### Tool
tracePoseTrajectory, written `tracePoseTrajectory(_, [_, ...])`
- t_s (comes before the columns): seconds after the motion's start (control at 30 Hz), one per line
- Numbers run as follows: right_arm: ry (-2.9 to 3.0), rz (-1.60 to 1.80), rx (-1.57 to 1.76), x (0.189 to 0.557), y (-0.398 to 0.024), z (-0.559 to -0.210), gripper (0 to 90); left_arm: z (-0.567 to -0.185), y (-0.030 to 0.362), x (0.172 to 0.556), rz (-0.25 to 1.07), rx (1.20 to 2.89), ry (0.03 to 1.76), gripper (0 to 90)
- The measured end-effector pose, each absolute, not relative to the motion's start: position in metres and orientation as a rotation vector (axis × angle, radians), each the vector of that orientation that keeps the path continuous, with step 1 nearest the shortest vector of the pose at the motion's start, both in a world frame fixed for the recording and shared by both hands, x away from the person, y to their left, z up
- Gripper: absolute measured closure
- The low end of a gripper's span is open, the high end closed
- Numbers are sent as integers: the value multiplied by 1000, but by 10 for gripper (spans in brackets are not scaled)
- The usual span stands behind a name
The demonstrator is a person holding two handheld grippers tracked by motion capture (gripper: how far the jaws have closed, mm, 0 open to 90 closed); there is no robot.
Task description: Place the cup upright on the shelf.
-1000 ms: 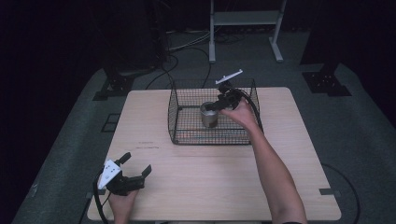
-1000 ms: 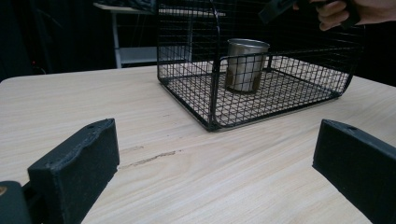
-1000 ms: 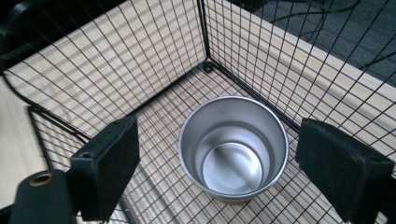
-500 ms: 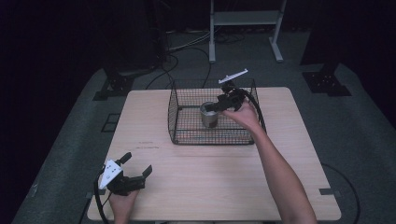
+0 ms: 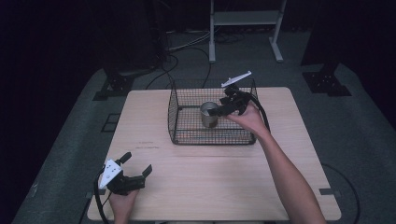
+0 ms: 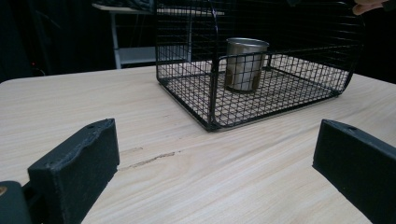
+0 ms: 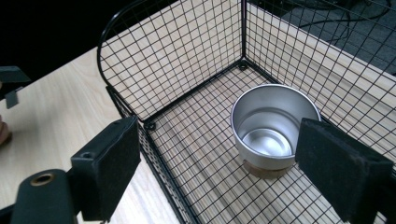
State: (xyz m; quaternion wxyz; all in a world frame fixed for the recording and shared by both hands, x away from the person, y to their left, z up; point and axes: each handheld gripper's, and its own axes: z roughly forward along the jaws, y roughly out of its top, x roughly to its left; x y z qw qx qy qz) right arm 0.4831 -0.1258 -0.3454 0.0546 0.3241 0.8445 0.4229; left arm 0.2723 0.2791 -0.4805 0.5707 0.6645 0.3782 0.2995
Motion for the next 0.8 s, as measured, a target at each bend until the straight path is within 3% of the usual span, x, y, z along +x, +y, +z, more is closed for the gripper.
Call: tracePoseTrajectory(0.8, [2600,1324,944,449,-148,-359,132,-481,278,273,698,1568,884,0])
